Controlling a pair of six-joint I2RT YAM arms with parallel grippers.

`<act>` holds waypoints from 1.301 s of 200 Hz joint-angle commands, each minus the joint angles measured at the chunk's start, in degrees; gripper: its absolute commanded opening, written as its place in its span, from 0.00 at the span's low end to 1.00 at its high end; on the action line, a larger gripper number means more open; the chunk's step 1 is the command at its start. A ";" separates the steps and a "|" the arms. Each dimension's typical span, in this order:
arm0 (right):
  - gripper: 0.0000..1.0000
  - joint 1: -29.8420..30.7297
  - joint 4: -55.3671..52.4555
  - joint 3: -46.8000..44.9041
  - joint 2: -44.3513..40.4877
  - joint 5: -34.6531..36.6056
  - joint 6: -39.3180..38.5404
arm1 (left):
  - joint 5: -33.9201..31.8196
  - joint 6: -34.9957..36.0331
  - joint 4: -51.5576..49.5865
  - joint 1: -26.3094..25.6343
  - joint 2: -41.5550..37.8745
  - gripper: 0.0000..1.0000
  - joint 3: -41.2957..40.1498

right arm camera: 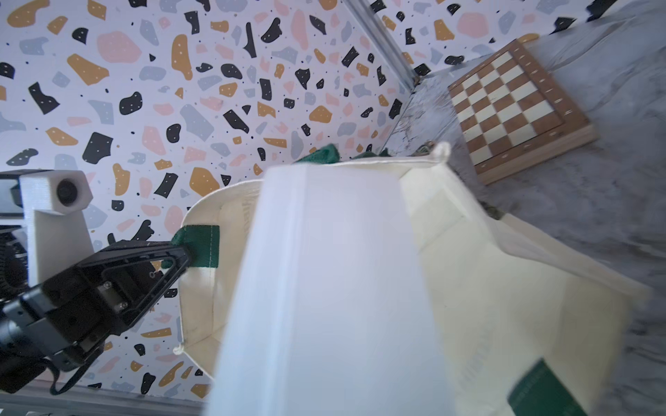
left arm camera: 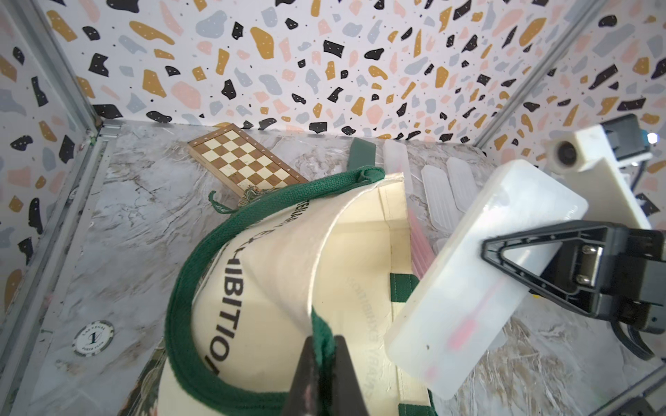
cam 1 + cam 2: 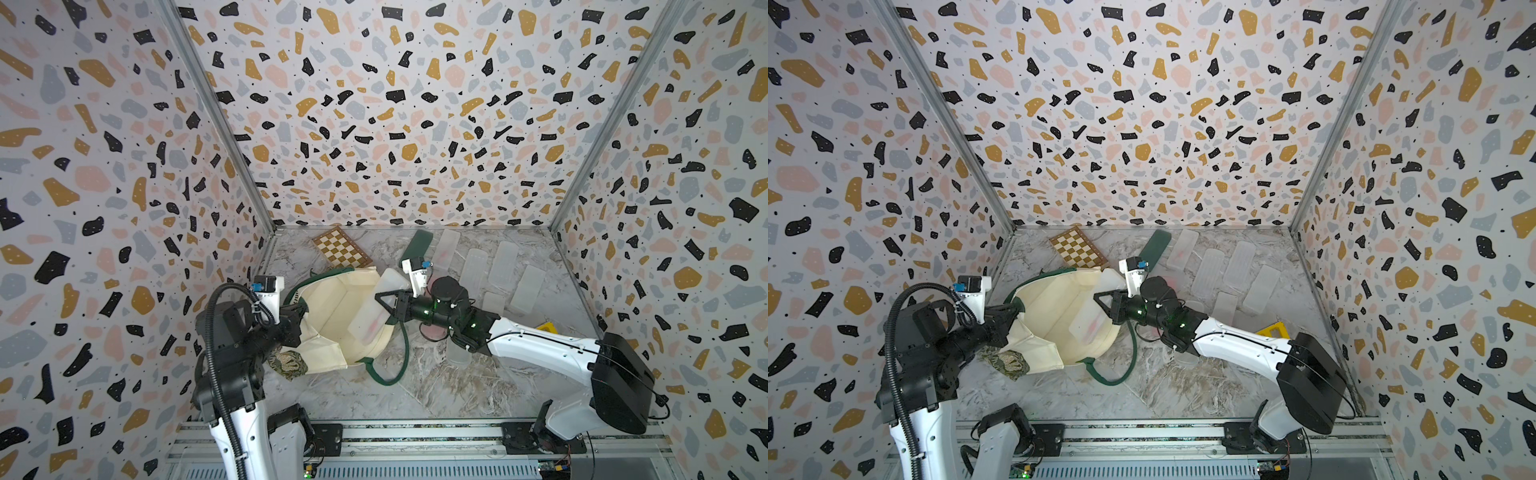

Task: Take out the pencil case from the canvas bag
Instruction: Pick up the pencil case from the canvas bag.

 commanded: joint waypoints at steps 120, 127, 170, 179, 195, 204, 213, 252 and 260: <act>0.26 -17.04 -26.50 6.08 -4.88 -9.06 -12.53 | 5.51 -38.66 28.38 -0.13 9.37 0.00 -0.13; 0.26 -17.19 -27.43 6.50 -4.33 -9.21 -13.37 | 5.59 -40.33 31.15 -0.17 9.00 0.00 -1.43; 0.26 -17.35 -31.08 9.42 1.18 -12.26 -16.69 | 8.36 -51.42 48.95 -0.15 10.69 0.00 -8.61; 0.25 -17.28 -31.72 10.24 2.54 -13.03 -17.16 | 9.65 -55.77 54.53 -0.17 11.55 0.00 -10.56; 0.24 -17.32 -31.95 10.96 4.38 -13.34 -17.58 | 9.42 -58.31 59.61 -0.19 12.33 0.00 -11.97; 0.24 -17.32 -31.41 10.99 5.02 -13.48 -17.77 | 9.15 -57.65 59.72 -0.13 13.02 0.00 -11.76; 0.24 -17.35 -31.17 11.16 5.86 -13.35 -17.89 | 10.17 -57.32 60.47 -0.15 14.04 0.00 -11.38; 0.24 -17.29 -31.12 12.68 10.32 -13.37 -17.60 | 12.86 -61.04 67.19 -0.12 18.47 0.00 -12.84; 0.24 -17.27 -30.89 12.94 11.07 -13.39 -17.60 | 13.77 -61.52 68.46 -0.18 19.81 0.00 -12.93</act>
